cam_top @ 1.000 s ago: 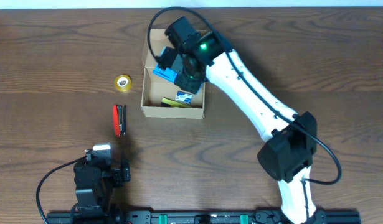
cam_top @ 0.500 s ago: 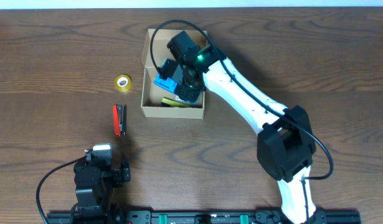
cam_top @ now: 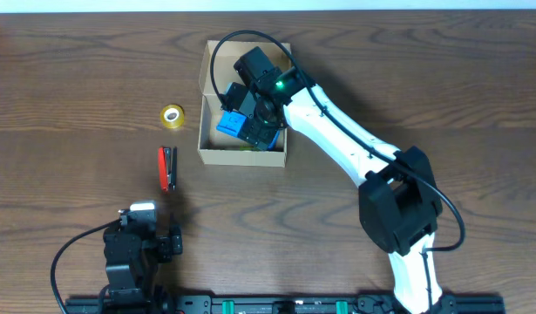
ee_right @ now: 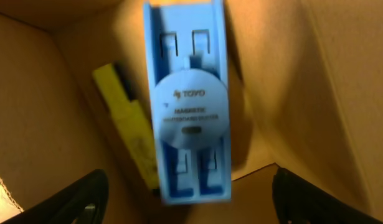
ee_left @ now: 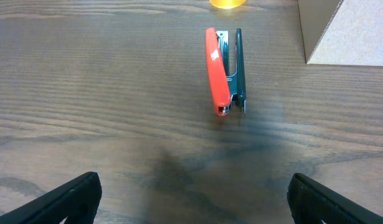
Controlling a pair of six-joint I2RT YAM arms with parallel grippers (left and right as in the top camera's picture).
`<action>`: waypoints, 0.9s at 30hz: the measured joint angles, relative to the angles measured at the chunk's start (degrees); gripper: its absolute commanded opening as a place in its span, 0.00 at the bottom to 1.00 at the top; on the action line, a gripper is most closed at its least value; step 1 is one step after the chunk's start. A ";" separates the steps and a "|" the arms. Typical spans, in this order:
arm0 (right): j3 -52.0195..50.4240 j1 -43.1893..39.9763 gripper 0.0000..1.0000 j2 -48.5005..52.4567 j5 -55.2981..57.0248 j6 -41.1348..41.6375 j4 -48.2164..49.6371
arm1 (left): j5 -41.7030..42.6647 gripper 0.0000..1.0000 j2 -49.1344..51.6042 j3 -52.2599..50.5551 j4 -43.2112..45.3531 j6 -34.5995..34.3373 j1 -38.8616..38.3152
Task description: Pack container
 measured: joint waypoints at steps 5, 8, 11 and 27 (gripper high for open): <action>0.96 0.00 0.94 0.00 0.00 1.29 -1.95 | 0.00 0.95 0.00 0.00 0.00 0.00 0.00; 3.08 0.00 0.99 -0.55 -0.57 2.45 -3.54 | 0.00 0.95 0.00 0.00 -0.02 0.00 0.00; 3.63 -0.02 0.99 -3.74 -1.55 3.37 -4.70 | 0.00 0.96 0.00 0.00 0.00 0.00 0.00; -24.61 -10.51 0.99 -49.70 -2.45 9.29 -0.66 | 0.00 0.95 0.00 0.00 0.02 0.00 0.00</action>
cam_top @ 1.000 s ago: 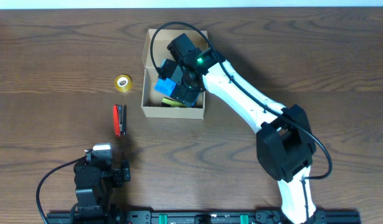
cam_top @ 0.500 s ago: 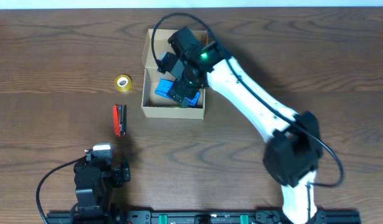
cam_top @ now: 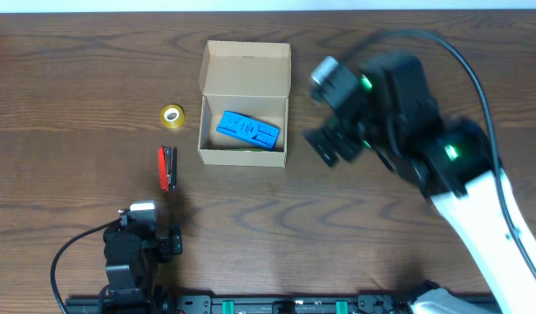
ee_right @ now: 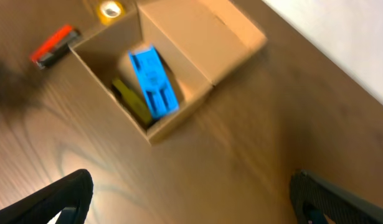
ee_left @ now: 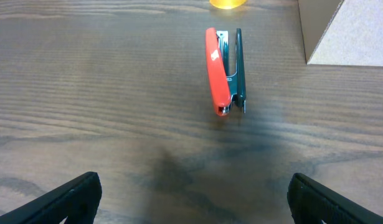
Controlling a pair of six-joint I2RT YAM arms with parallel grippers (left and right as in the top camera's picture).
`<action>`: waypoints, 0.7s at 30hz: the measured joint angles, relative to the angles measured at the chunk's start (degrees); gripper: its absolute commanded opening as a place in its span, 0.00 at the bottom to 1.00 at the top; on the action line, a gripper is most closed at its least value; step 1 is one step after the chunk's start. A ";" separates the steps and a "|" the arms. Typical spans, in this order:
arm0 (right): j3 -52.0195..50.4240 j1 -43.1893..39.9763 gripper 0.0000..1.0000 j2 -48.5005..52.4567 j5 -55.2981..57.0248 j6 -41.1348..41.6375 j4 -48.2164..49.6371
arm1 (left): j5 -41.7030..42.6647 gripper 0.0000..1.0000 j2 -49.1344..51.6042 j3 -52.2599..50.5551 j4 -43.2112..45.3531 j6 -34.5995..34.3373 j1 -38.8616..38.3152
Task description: Pack container
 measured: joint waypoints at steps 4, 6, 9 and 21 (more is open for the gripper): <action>-14.53 -2.86 0.99 -11.76 0.04 2.86 4.26 | 0.00 0.95 0.00 -0.02 0.00 0.00 0.00; -21.51 -3.89 0.99 -19.12 0.09 4.57 5.66 | 0.00 0.95 0.00 -0.02 -0.02 0.00 0.00; -29.90 -4.50 0.99 -29.83 0.11 7.28 5.90 | 0.00 0.95 0.00 -0.02 0.00 0.00 0.00; -48.59 -4.74 0.99 -56.74 0.87 16.04 2.25 | 0.00 0.95 0.00 -0.02 0.00 0.00 0.00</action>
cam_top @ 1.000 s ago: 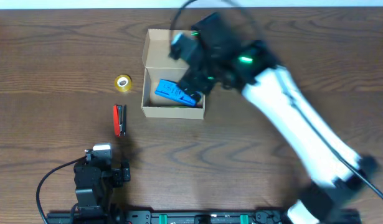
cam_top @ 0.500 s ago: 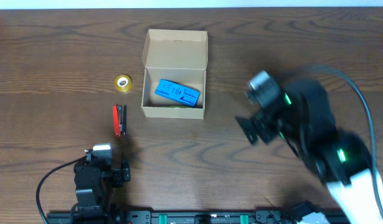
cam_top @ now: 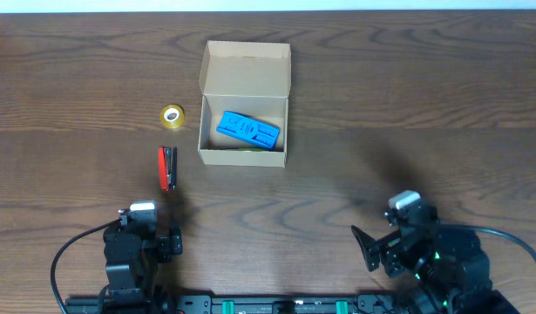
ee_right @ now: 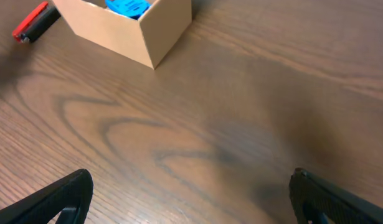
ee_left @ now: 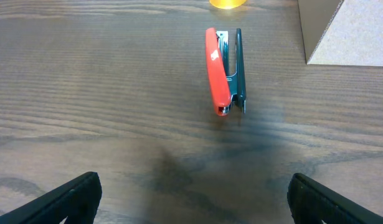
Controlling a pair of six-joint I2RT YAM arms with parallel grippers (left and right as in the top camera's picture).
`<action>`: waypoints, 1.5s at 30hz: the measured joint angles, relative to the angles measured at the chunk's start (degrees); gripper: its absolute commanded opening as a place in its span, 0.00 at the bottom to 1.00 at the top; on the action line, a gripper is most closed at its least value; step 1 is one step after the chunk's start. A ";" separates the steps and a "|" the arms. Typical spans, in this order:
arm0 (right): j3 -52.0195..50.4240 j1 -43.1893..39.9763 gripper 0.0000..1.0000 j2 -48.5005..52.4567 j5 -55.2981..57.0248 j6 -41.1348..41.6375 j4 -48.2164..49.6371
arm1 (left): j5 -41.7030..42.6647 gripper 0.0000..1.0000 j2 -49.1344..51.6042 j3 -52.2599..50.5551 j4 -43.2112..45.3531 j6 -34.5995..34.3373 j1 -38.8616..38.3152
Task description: Pack container
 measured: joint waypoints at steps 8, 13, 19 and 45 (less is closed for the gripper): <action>-0.24 0.00 0.99 -0.20 1.68 0.61 0.00 | 0.00 0.95 0.00 0.00 0.00 0.00 0.00; -0.26 0.00 0.99 -0.20 1.86 0.61 -0.02 | 0.00 0.95 0.00 0.00 0.00 0.00 0.00; -0.26 0.00 0.99 -0.20 2.08 0.61 -0.02 | 0.00 0.95 0.00 0.00 0.00 0.00 0.00; -0.50 0.00 0.99 -0.22 2.49 0.63 -0.09 | 5.84 0.95 38.05 35.76 -5.86 0.00 0.00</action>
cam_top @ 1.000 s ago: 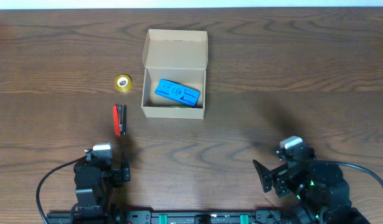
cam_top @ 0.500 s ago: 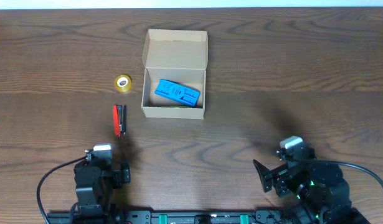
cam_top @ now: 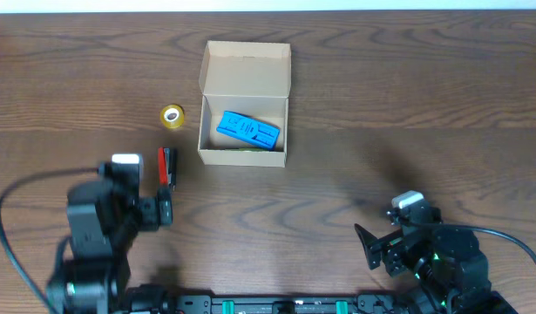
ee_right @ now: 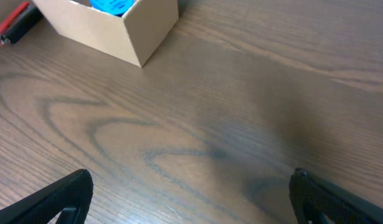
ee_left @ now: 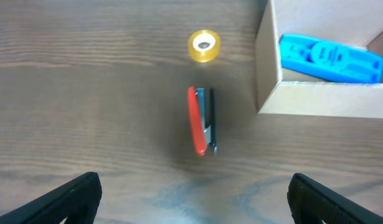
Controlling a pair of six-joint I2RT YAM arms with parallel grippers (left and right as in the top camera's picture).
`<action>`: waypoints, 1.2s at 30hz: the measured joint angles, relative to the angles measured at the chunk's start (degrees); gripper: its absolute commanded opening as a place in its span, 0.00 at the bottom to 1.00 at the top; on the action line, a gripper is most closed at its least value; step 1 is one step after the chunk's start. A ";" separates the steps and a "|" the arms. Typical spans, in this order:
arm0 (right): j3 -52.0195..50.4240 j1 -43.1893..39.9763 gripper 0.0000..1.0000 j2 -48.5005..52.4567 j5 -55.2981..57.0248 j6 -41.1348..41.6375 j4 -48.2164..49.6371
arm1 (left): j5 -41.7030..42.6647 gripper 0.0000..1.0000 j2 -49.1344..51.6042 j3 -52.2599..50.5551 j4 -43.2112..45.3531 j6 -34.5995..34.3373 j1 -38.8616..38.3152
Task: Pack container
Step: 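Reach the left gripper to the red stapler and grasp it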
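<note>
An open cardboard box stands at the table's back centre, holding a blue magnetic holder and a yellow item barely visible under it. A red stapler lies left of the box, with a yellow tape roll behind it. My left gripper hangs open high above the table just in front of the stapler, nothing between its fingers. My right gripper stands open low over bare wood at the front right, far from the box.
The dark wooden table carries only these items. The box's lid flap stands up at its far side. A black rail runs along the front edge between the two arm bases.
My left arm has risen and moved toward the stapler, so its view now takes in stapler, tape roll and box. The right arm has barely shifted at the front right.
My right gripper was open inside the box over the blue holder. Then it was clear of the box to the right, with the holder left inside. Then it rested at the front right. The left arm stayed parked until now, when it stands raised near the stapler.
</note>
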 measured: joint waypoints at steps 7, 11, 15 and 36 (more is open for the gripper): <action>-0.02 0.00 0.99 0.02 0.02 0.00 0.04 | 4.52 0.95 18.99 10.82 -0.85 -0.09 0.00; -0.04 0.00 0.99 0.02 0.04 0.00 0.02 | 5.22 0.95 26.69 12.22 -0.87 -0.20 0.00; -0.04 0.00 0.99 0.02 0.04 0.00 0.04 | 5.73 0.95 34.32 12.28 -1.07 -0.22 0.00; -0.04 0.00 0.99 0.02 0.02 0.00 0.04 | 5.40 0.96 55.41 12.31 2.45 0.00 3.48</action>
